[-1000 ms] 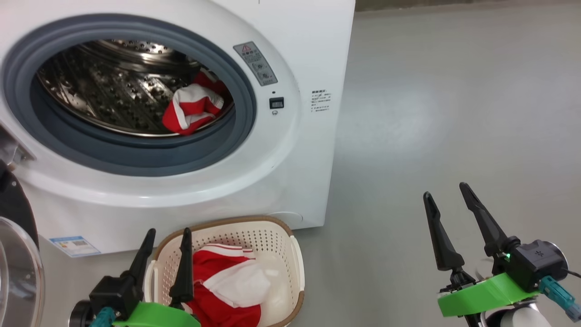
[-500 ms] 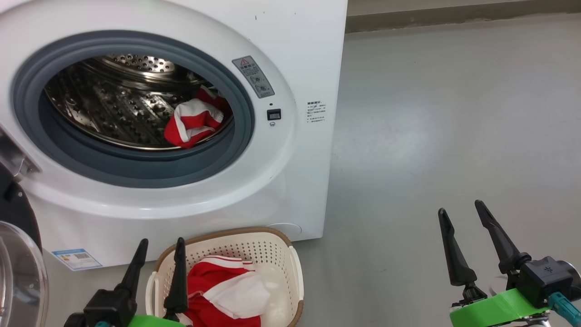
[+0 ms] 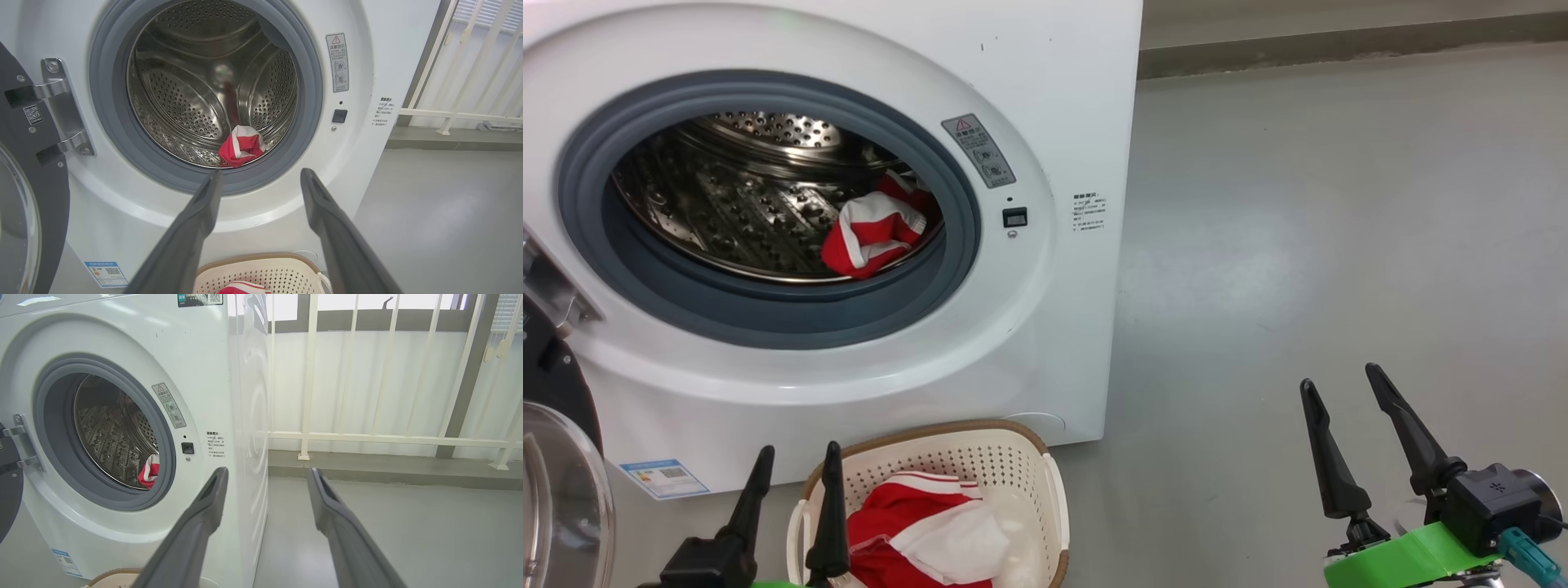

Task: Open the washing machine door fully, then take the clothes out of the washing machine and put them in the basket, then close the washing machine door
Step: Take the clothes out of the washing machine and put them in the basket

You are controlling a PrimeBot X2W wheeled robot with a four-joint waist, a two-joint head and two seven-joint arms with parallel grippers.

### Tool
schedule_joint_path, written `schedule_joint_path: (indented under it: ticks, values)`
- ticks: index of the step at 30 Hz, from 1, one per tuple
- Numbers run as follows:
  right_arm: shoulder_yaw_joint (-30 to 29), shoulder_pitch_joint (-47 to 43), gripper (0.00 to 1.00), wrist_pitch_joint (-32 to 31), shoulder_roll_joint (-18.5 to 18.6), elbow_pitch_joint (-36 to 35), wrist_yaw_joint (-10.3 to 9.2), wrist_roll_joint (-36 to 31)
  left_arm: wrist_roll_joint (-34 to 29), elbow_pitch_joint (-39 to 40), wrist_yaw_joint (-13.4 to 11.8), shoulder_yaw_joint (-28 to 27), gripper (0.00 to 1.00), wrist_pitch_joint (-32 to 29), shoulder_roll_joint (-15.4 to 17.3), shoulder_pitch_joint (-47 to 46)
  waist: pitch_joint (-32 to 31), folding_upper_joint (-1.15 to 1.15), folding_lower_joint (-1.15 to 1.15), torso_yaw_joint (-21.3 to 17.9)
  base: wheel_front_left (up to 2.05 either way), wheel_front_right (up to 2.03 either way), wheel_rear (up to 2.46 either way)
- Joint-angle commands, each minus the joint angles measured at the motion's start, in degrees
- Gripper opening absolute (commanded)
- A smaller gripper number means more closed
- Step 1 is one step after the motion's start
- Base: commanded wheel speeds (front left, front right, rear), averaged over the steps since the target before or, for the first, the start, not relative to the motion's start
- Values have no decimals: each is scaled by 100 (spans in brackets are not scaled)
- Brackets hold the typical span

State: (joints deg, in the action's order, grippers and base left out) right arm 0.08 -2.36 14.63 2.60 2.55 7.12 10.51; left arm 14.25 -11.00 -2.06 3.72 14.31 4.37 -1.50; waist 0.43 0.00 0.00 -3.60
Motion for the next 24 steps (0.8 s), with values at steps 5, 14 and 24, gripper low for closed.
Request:
schedule_joint_path:
  ticks: [5, 14, 24]
  values:
    - [124, 25, 100, 37, 29, -146, 36, -16, -34, 212, -35, -253, 100, 69, 9, -75, -10, 0, 0, -1, 0, 0, 0]
    - [136, 25, 100, 37, 29, -149, 36, 41, -65, 209, -6, -262, 100, 69, -12, -40, 8, 0, 0, 14, 0, 0, 0]
    - [185, 40, 100, 37, 28, -148, 36, 76, -66, 189, 37, -249, 100, 69, -30, -46, 79, 0, 0, 61, 0, 0, 0]
